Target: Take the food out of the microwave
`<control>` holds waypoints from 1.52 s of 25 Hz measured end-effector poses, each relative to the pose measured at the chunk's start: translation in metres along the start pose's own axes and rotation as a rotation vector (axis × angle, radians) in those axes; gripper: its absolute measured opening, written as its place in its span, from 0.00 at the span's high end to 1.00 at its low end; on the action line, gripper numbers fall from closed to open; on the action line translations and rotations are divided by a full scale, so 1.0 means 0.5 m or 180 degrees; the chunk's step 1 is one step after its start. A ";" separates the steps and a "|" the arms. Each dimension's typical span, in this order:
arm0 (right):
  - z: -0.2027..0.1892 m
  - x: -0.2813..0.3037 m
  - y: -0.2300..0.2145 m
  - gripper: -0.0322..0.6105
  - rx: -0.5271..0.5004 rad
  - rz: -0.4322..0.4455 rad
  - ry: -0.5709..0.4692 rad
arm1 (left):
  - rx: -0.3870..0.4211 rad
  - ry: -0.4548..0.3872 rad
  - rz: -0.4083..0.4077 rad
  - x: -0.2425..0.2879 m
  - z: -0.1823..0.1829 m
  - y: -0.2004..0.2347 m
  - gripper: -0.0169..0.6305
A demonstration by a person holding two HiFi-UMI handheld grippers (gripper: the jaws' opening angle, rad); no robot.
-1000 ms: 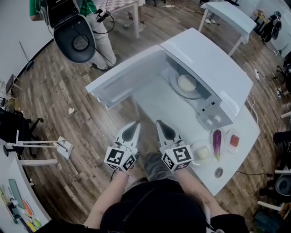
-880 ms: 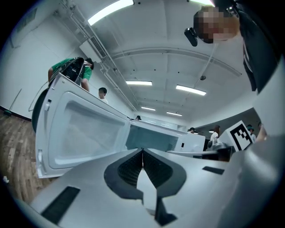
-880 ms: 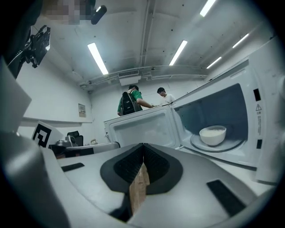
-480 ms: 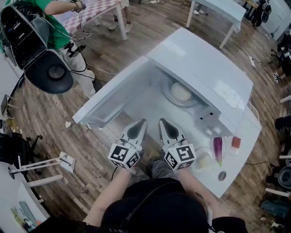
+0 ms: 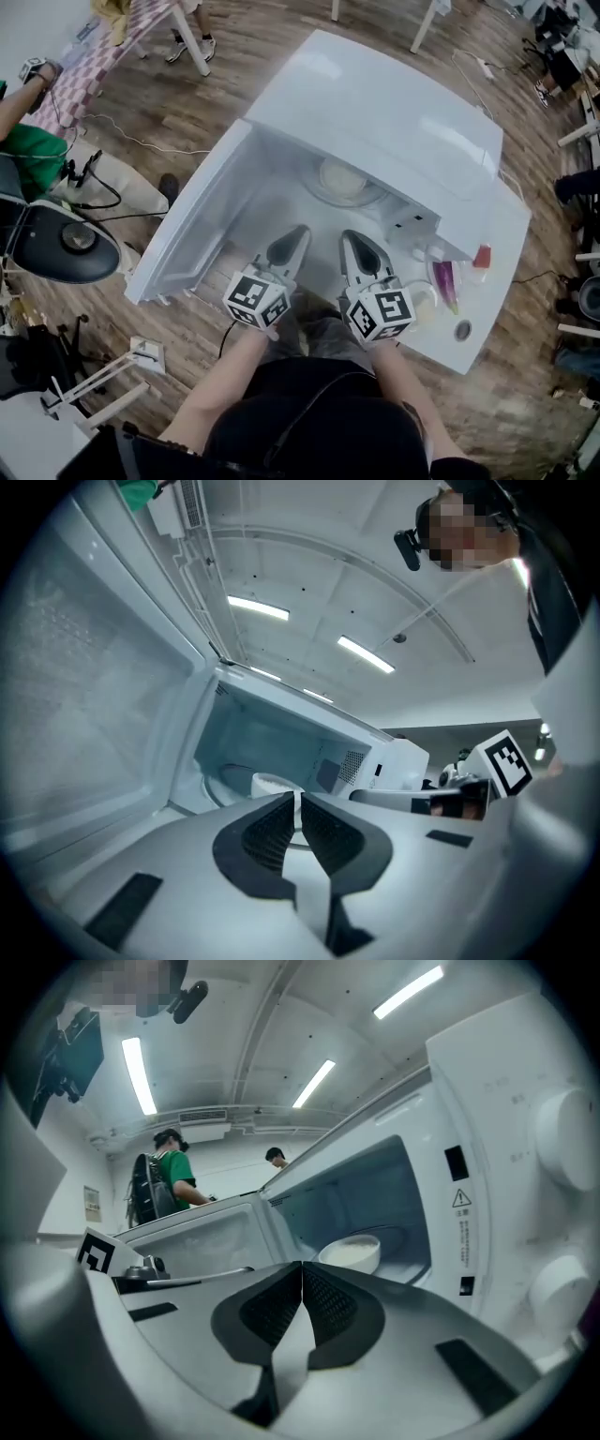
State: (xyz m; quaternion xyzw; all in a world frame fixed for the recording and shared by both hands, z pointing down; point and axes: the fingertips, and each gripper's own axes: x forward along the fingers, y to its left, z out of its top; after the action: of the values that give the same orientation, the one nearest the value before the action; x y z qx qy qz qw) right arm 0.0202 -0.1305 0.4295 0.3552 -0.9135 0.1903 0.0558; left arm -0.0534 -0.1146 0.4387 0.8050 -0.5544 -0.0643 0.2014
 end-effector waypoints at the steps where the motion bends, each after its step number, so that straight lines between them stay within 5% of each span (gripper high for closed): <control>1: 0.002 0.004 -0.009 0.92 0.0028 -0.0077 0.0003 | -0.0007 0.0018 -0.0048 0.013 0.006 0.006 0.95; 7: 0.016 0.041 -0.047 0.92 0.0129 -0.0453 0.0017 | -0.0019 0.0113 -0.0261 0.066 0.035 0.046 0.95; 12: 0.029 0.068 -0.070 0.92 0.0194 -0.0714 0.0011 | -0.0312 0.0177 -0.0448 0.100 0.044 0.071 0.95; 17: 0.032 0.078 -0.108 0.92 0.0267 -0.1052 0.0039 | -0.0428 0.0309 -0.0553 0.135 0.043 0.090 0.83; 20: 0.029 0.091 -0.121 0.83 0.0348 -0.1140 0.0057 | -0.0435 0.0413 -0.0510 0.159 0.036 0.105 0.78; 38: 0.007 0.155 -0.191 0.76 0.1043 -0.1506 0.0210 | -0.0283 0.0714 -0.0341 0.226 0.008 0.120 0.76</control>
State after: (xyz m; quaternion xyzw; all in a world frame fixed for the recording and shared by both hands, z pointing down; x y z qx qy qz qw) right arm 0.0268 -0.2451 0.4743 0.5563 -0.7600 0.3285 0.0701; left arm -0.0644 -0.2375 0.4724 0.8259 -0.4811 -0.0090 0.2939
